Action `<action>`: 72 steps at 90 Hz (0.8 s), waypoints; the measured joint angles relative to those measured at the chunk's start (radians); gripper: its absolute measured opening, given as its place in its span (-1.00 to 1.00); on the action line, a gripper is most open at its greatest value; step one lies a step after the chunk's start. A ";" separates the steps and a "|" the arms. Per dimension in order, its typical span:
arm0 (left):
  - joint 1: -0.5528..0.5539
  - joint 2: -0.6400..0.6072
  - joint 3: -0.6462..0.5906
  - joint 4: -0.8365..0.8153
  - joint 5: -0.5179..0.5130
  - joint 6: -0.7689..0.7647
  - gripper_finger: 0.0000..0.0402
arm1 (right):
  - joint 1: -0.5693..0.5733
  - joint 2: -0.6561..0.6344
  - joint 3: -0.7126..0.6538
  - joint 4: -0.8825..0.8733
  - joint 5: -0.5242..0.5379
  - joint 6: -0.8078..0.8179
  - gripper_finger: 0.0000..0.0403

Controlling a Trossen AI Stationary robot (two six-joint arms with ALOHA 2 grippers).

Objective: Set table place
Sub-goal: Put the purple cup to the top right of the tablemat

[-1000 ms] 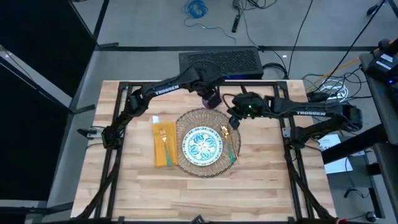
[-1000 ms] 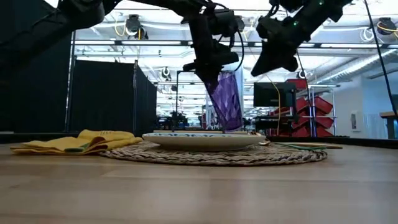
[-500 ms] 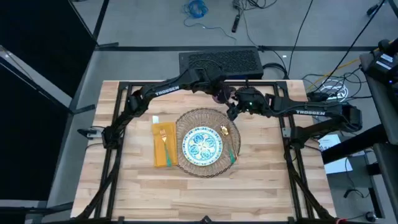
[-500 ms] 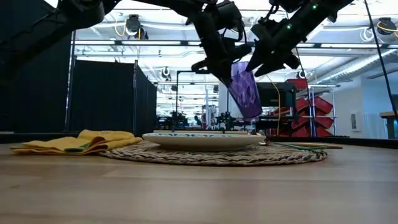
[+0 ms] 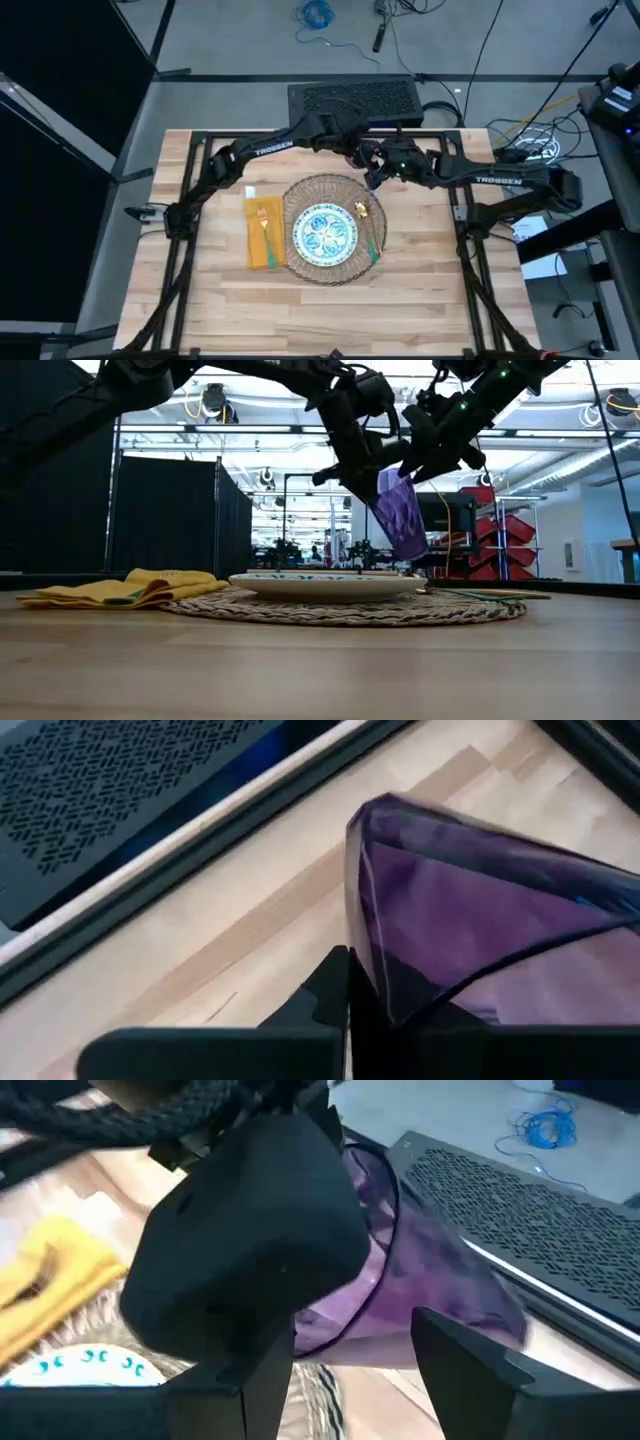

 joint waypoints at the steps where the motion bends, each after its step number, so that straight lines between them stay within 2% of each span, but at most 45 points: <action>1: -0.002 0.003 0.000 0.004 -0.001 0.000 -1.00 | -0.001 0.000 0.000 -0.001 0.001 0.000 -0.07; 32: -0.015 0.017 0.000 0.049 0.043 0.002 -1.00 | -0.032 -0.002 0.006 -0.124 0.072 0.072 -0.09; 72: -0.023 0.018 -0.001 0.052 0.089 0.026 -0.99 | 0.005 -0.003 0.008 -0.228 0.071 0.124 -0.43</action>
